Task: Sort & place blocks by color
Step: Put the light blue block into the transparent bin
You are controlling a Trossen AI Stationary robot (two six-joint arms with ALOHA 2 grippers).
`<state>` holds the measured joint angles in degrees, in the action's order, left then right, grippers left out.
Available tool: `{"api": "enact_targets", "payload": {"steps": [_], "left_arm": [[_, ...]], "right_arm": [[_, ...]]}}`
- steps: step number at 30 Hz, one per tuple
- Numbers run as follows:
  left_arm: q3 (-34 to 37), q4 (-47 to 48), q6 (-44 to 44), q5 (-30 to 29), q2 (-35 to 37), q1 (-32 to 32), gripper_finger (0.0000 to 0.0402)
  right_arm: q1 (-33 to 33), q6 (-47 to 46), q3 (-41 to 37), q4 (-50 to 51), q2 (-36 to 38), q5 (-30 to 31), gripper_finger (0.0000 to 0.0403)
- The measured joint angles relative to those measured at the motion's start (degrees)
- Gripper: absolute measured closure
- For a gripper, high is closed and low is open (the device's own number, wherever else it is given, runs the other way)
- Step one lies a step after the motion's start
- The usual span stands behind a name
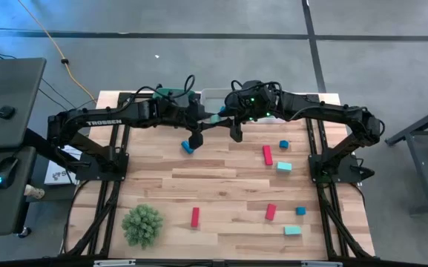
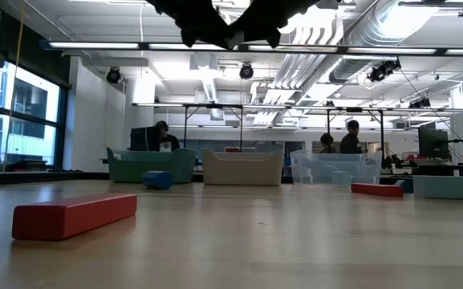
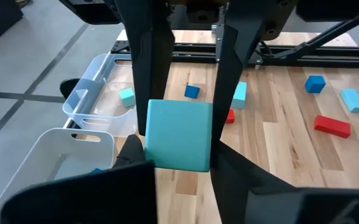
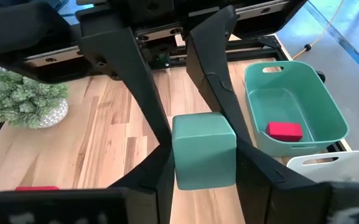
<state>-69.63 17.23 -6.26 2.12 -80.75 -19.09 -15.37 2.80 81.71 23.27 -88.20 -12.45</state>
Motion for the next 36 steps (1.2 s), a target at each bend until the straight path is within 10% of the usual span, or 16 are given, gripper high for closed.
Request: {"api": "enact_targets", "payload": {"steps": [14, 36], "left_arm": [[0.00, -0.83, 1.31, -0.16, -0.02, -3.01, 0.0234], [-0.02, -0.72, 1.60, -1.49, -0.02, -8.47, 0.0229]], "right_arm": [[-2.25, 0.06, 0.00, 3.91, 0.06, 5.80, 0.0292], [-21.89, -2.76, -0.02, 11.96, 0.39, 31.97, 0.0292]]}}
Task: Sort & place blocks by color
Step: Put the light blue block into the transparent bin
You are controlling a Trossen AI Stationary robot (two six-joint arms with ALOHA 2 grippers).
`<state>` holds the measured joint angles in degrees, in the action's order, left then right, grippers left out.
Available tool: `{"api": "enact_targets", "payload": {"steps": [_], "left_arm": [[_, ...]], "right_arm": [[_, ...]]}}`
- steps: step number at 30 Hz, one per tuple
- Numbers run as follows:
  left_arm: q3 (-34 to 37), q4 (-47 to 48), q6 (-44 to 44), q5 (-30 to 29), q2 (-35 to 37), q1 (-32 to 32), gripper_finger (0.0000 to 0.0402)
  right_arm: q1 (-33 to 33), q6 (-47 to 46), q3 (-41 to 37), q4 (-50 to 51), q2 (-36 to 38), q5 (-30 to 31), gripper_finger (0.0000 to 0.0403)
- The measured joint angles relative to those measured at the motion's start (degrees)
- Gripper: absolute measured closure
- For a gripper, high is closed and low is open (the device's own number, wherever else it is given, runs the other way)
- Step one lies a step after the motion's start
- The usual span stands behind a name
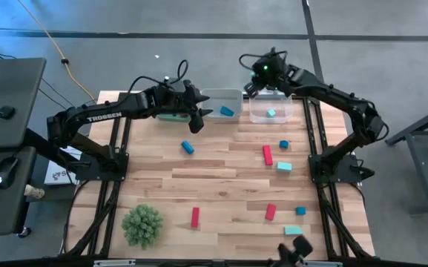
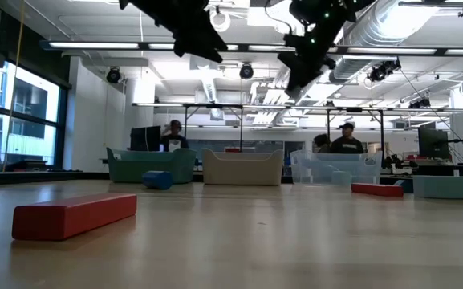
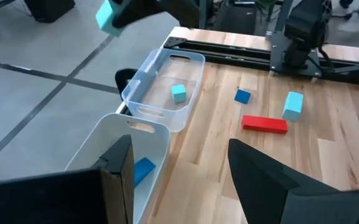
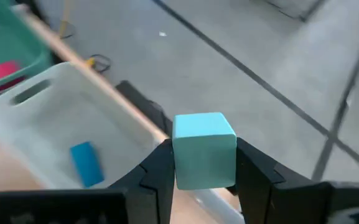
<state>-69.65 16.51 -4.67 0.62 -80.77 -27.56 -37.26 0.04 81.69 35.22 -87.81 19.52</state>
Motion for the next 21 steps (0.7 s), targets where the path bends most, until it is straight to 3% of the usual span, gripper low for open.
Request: {"api": "enact_targets", "payload": {"steps": [5, 10, 17, 21], "left_arm": [[0.02, 0.00, 0.11, -1.10, 0.00, -0.69, 0.0229], [0.02, 0.00, 0.00, -5.10, 0.00, -0.67, 0.0229], [0.02, 0.00, 0.09, -6.43, 0.00, -0.71, 0.0229], [0.00, 0.00, 0.15, -6.43, 0.00, -0.71, 0.0229]], "right_arm": [[-5.23, -4.48, 0.00, 1.35, -0.91, -0.85, 0.0292], [-9.24, -6.03, -0.07, 4.84, -5.21, -7.94, 0.0292], [-10.82, -5.66, -0.07, 7.36, -10.92, -17.01, 0.0292], [-10.86, -5.58, -0.07, 12.45, -13.29, -18.30, 0.0292]]}}
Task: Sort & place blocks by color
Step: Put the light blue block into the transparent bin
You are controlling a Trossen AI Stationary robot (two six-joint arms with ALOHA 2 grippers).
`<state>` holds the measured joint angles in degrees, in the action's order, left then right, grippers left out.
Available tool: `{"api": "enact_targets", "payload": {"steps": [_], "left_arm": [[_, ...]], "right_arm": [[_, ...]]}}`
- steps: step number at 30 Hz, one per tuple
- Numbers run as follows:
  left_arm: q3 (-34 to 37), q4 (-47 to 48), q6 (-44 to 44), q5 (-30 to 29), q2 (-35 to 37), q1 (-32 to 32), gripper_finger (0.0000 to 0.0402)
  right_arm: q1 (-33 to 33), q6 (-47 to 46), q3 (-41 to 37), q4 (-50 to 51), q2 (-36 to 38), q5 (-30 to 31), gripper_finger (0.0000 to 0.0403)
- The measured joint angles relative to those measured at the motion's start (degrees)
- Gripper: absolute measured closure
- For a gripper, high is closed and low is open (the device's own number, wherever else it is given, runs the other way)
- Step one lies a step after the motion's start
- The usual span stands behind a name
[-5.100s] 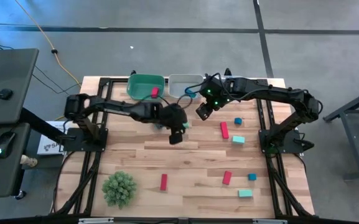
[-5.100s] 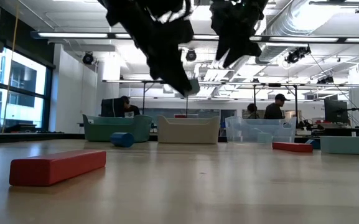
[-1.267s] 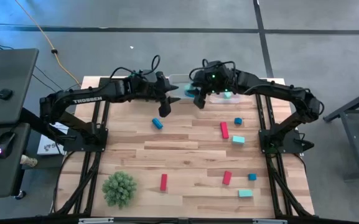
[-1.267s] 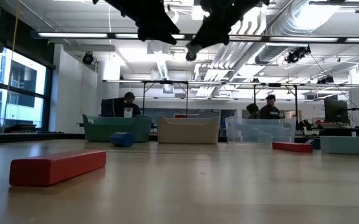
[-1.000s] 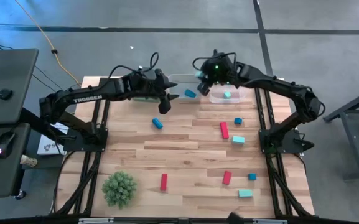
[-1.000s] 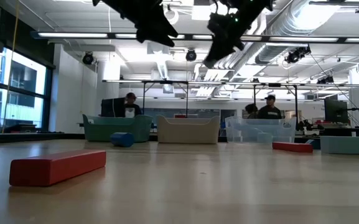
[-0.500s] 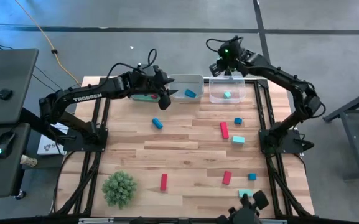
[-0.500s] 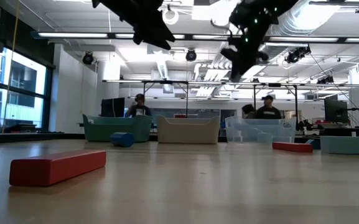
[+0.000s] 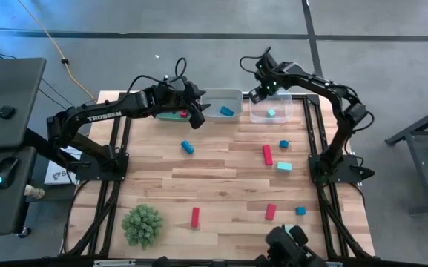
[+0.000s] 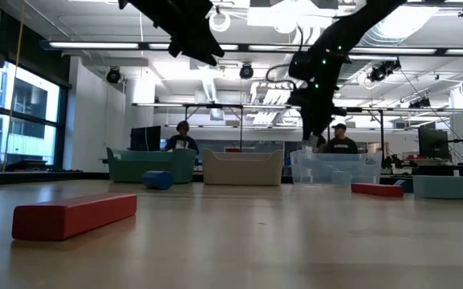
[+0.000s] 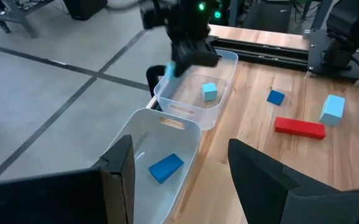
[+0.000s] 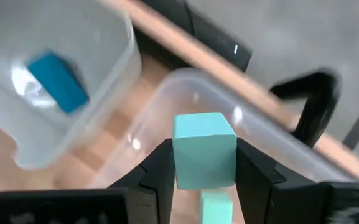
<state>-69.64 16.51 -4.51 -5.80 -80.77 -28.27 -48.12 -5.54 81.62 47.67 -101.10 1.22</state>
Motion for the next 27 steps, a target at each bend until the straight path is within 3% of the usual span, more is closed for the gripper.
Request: {"api": "enact_targets", "payload": {"steps": [27], "left_arm": [[0.02, 0.00, 0.00, 0.00, 0.00, 0.02, 0.0229]], "right_arm": [[-1.36, 3.49, 0.00, 4.28, -13.20, -1.20, 0.0292]]}}
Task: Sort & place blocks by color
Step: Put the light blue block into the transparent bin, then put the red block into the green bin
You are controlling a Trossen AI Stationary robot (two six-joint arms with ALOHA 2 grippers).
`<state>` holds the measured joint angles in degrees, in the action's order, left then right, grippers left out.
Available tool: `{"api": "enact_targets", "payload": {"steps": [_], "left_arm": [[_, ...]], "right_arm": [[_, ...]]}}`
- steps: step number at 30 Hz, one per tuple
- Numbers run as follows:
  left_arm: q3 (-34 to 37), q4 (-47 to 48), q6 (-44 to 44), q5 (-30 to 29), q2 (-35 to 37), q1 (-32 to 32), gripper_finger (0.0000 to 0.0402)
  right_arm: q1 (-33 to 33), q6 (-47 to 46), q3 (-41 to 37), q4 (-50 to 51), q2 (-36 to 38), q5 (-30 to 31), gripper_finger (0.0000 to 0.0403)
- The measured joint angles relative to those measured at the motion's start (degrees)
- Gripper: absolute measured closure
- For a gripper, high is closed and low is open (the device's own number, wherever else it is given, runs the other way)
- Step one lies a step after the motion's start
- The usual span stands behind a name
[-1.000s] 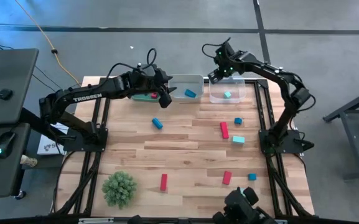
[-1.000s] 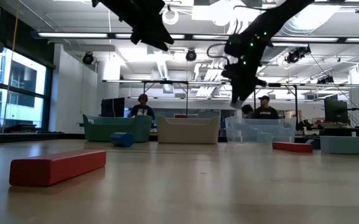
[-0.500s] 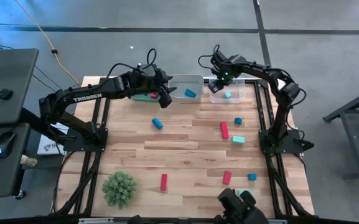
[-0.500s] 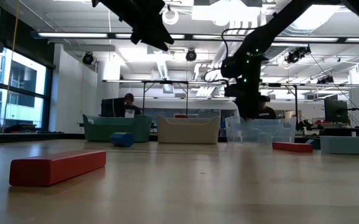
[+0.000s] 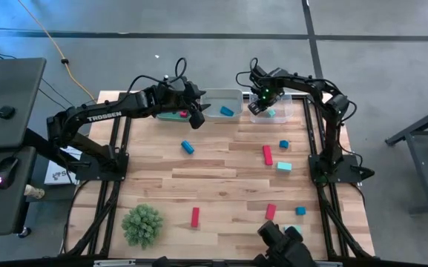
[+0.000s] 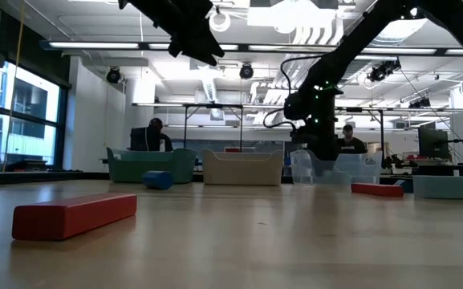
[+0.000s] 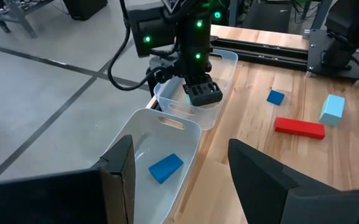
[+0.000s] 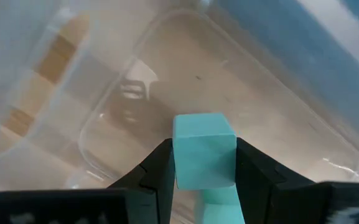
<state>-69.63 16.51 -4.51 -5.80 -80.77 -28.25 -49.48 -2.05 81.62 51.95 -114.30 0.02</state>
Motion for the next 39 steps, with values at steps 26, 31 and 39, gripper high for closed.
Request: {"api": "enact_targets", "payload": {"steps": [26, 31, 39], "left_arm": [[0.00, 0.19, 3.95, 0.01, 0.00, 0.00, 0.0229], [0.00, 0.42, 4.96, 0.00, 0.00, 0.00, 0.0229], [0.00, 0.42, 4.91, -1.42, 0.00, 0.00, 0.0229]], "right_arm": [[-0.15, 0.69, 6.76, 7.38, -0.34, 1.43, 0.0219], [0.36, 0.98, 11.73, 12.75, -0.32, 1.46, 0.0218], [3.62, -0.88, 13.82, 17.54, 3.88, 1.39, 0.0217]]}}
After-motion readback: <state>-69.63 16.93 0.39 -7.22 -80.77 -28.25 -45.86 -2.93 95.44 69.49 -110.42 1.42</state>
